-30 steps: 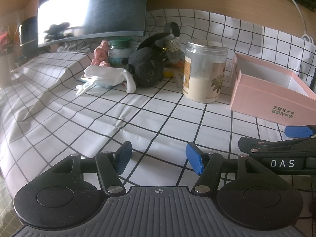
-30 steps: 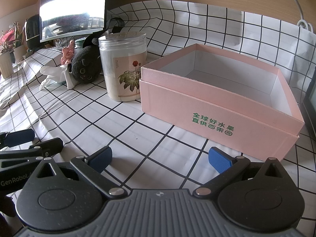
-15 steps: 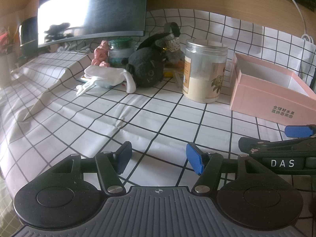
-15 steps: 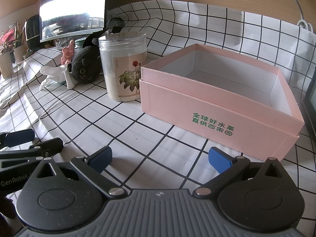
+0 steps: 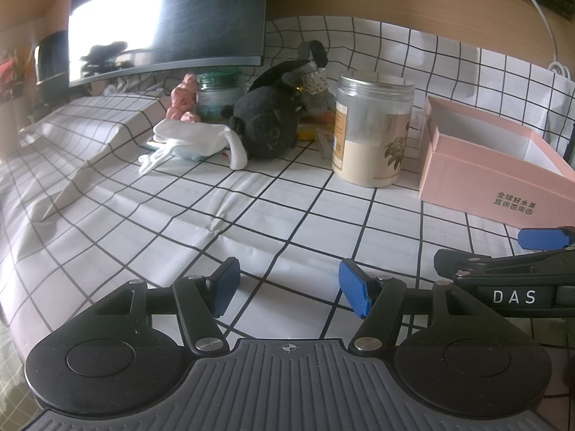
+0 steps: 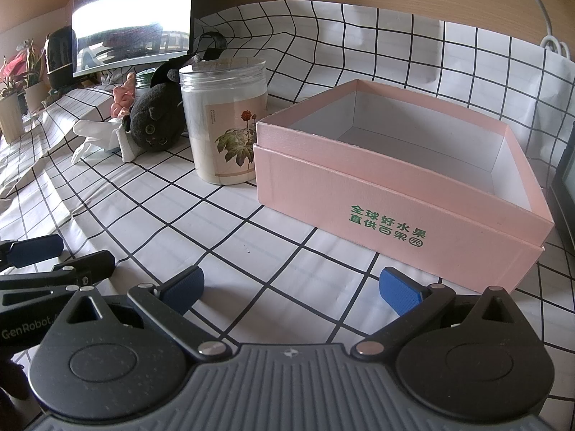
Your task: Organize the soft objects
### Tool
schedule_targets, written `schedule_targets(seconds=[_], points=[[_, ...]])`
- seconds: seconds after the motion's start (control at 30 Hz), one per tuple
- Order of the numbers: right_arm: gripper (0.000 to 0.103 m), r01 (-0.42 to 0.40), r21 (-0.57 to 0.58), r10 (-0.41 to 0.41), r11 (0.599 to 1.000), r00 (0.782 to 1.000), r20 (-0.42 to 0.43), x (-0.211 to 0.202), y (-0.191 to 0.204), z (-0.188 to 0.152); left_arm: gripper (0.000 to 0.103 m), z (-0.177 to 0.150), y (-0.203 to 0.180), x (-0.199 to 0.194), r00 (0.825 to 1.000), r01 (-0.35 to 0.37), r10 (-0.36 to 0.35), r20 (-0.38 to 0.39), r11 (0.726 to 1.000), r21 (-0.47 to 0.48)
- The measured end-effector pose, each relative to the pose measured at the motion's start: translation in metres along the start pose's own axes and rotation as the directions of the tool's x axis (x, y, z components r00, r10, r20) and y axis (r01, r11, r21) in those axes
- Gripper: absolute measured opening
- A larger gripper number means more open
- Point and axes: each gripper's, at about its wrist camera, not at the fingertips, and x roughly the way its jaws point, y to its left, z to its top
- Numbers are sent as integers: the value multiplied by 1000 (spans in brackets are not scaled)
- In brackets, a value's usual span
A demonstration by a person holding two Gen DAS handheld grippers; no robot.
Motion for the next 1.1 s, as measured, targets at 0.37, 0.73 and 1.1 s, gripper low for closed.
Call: schedule_targets(seconds=[0.37,0.73,1.1], points=[[103,0,0,0,1000,1000,0,0,0,0,67,0,0,0,1000,0,0,0,1000,0],[103,0,0,0,1000,1000,0,0,0,0,67,-2,1,0,1000,0,0,1,1000,0],[103,0,0,0,1000,1000,0,0,0,0,67,-5,3,-1,1000,0,0,1,1000,0]])
